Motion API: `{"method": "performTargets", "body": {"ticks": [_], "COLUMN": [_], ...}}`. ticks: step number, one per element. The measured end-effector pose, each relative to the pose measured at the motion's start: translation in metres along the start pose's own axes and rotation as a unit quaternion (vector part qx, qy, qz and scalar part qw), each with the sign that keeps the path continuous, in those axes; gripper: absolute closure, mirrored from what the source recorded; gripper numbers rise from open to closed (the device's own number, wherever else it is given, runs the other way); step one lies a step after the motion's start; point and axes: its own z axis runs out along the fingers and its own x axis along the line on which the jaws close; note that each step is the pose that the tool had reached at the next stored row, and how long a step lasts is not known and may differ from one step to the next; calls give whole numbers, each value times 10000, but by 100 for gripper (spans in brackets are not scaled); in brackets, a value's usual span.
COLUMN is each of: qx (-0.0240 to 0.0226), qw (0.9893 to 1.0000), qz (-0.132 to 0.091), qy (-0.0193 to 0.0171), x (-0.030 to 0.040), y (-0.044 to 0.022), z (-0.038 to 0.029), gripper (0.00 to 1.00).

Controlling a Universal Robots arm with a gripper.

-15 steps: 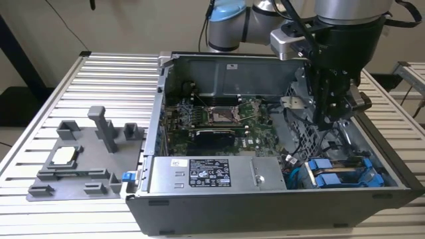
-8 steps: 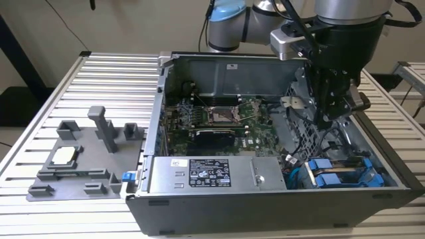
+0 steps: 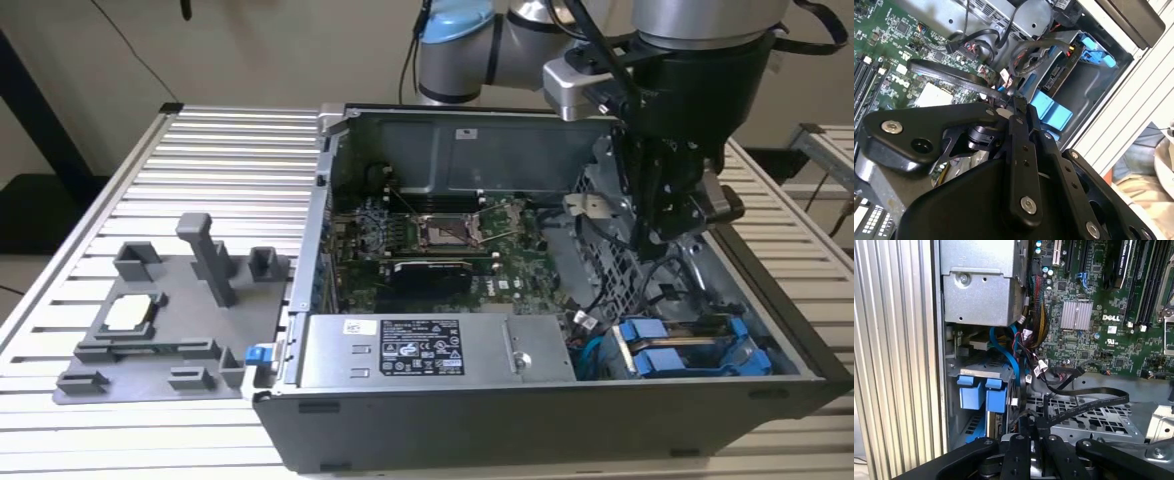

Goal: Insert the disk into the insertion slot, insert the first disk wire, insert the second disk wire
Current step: 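Insert the first disk wire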

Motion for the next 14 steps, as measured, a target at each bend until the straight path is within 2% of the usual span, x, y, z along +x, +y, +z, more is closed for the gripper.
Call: {"method": "performTargets", "body": {"ticks": [2,4,14], "qx": [-1,-24,-306], "qw": [10000,10000,9995], "qz": [1,-2,-27], "qy": [-1,-1,-25], "x": [4,28,259], "y": [0,-17,-172], "z": [1,8,88], "gripper": [84,84,84]}}
